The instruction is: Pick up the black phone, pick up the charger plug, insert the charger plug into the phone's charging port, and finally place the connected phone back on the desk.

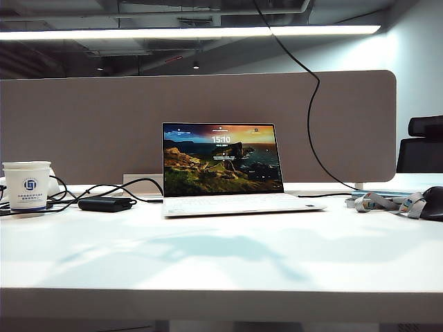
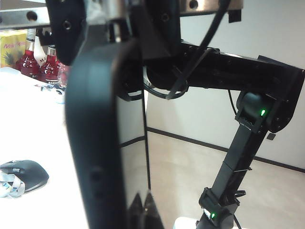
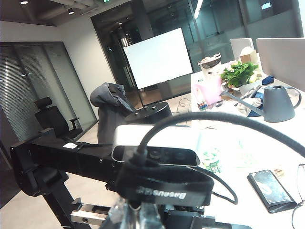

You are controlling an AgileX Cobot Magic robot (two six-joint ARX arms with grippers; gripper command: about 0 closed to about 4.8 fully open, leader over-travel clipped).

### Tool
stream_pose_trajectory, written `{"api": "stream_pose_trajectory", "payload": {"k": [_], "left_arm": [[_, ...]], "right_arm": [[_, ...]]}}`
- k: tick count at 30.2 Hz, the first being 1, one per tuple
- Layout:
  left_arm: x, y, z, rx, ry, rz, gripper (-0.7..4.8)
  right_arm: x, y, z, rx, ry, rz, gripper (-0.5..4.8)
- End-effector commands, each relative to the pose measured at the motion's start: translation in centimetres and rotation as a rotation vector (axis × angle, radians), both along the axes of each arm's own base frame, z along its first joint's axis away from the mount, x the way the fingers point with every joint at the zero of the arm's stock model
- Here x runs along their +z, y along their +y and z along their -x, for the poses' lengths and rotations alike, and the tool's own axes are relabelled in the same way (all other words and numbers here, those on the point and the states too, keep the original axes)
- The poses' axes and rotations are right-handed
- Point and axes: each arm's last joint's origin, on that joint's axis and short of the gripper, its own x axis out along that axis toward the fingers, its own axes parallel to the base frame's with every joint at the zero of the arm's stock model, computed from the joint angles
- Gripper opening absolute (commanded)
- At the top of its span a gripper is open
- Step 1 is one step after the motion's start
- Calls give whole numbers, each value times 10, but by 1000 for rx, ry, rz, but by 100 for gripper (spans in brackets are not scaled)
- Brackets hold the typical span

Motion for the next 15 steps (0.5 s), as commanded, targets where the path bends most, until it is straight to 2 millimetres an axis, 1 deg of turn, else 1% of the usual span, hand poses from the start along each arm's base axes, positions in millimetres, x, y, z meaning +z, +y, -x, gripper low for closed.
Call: {"api": "stream_pose_trajectory", "payload": {"k": [1, 10, 15], "left_arm": [[10, 1, 2, 30, -61, 28, -6], [9, 2, 2, 45, -54, 29, -6], [9, 2, 2, 45, -52, 28, -6]], "right_arm": [[0, 1, 3, 34, -4, 16, -7], [2, -2, 4, 26, -22, 14, -7], [-1, -1, 3, 23, -9, 26, -7]]}}
